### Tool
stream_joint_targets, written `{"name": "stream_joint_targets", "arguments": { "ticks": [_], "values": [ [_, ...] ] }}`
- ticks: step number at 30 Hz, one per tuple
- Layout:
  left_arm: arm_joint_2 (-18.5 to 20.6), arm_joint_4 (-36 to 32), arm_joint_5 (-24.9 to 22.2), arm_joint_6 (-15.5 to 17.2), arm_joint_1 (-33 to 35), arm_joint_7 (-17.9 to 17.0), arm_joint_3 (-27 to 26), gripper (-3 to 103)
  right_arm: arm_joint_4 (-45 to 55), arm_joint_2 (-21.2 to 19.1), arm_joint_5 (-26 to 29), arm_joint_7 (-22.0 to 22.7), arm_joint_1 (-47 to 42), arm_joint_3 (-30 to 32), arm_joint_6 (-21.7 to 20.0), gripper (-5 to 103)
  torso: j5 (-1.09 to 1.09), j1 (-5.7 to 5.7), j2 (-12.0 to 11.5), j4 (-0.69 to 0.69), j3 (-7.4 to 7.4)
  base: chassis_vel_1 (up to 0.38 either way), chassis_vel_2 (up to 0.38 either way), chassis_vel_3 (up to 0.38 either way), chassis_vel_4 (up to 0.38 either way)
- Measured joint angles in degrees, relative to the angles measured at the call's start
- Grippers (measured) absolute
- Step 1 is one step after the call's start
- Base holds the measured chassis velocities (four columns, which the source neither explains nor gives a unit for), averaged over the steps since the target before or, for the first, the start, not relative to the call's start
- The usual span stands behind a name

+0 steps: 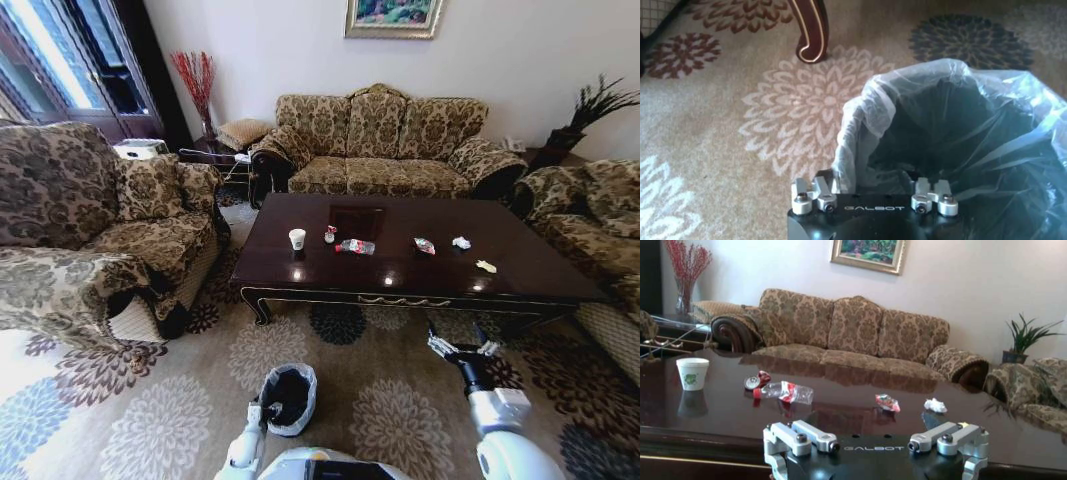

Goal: Move to the front of the table and place the trash on the table into the trash bin.

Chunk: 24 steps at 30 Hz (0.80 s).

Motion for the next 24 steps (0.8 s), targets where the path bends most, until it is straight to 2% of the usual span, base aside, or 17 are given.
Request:
{"name": "stream_joint_targets", "arguments": {
  "ticks": [2,3,6,7,10,12,16,21,23,24],
  "values": [
    [0.17,0.85,0.42,-0.15,-0.56,0.07,-0.16,59,-0.09,0.17,0.01,0.00,0.01,0.05,0.15,100,0.00,0.00,0.00,0.00,0.00,0.000,0.000,0.000,0.000],
    [0.17,0.85,0.42,-0.15,-0.56,0.07,-0.16,59,-0.09,0.17,0.01,0.00,0.01,0.05,0.15,100,0.00,0.00,0.00,0.00,0.00,0.000,0.000,0.000,0.000],
    [0.39,1.20,0.49,-0.20,-0.93,0.07,-0.21,43,-0.20,0.37,0.04,0.00,0.09,0.17,0.28,100,0.01,0.00,0.00,0.00,0.00,0.000,0.000,0.000,0.000],
    [0.39,1.20,0.49,-0.20,-0.93,0.07,-0.21,43,-0.20,0.37,0.04,0.00,0.09,0.17,0.28,100,0.01,0.00,0.00,0.00,0.00,0.000,0.000,0.000,0.000],
    [0.32,1.57,0.51,-0.37,-1.24,0.05,-0.22,26,-0.40,0.37,0.07,-0.05,0.07,0.60,0.58,100,0.01,0.00,0.00,0.01,0.00,0.000,0.000,0.000,0.000],
    [0.28,1.67,0.51,-0.41,-1.31,0.04,-0.21,26,-0.42,0.36,0.07,-0.06,0.06,0.69,0.62,100,0.01,0.00,0.00,0.01,0.00,0.000,0.000,0.000,0.000],
    [0.04,2.00,0.59,-0.39,-1.56,0.02,-0.08,6,-0.37,0.23,0.10,-0.09,0.07,1.14,0.68,100,-0.02,0.00,0.00,-0.01,0.00,0.000,0.000,0.000,0.000],
    [-0.08,2.04,0.57,-0.13,-1.72,0.16,-0.03,3,-0.24,0.27,0.12,-0.09,0.19,1.25,0.68,100,-0.05,0.00,0.00,-0.01,0.00,0.000,0.000,0.000,0.000],
    [0.15,1.92,0.37,-0.25,-1.81,0.19,-0.18,3,-0.21,0.39,0.12,-0.09,0.20,1.25,0.68,100,0.04,0.00,0.00,0.00,0.00,0.000,0.000,0.000,0.000],
    [0.39,0.93,-0.04,-0.41,-1.45,0.29,-0.14,3,-0.15,0.42,0.13,-0.08,0.20,1.26,0.68,100,-0.03,0.00,0.00,0.00,0.01,0.000,0.000,0.000,0.000]
  ]
}}
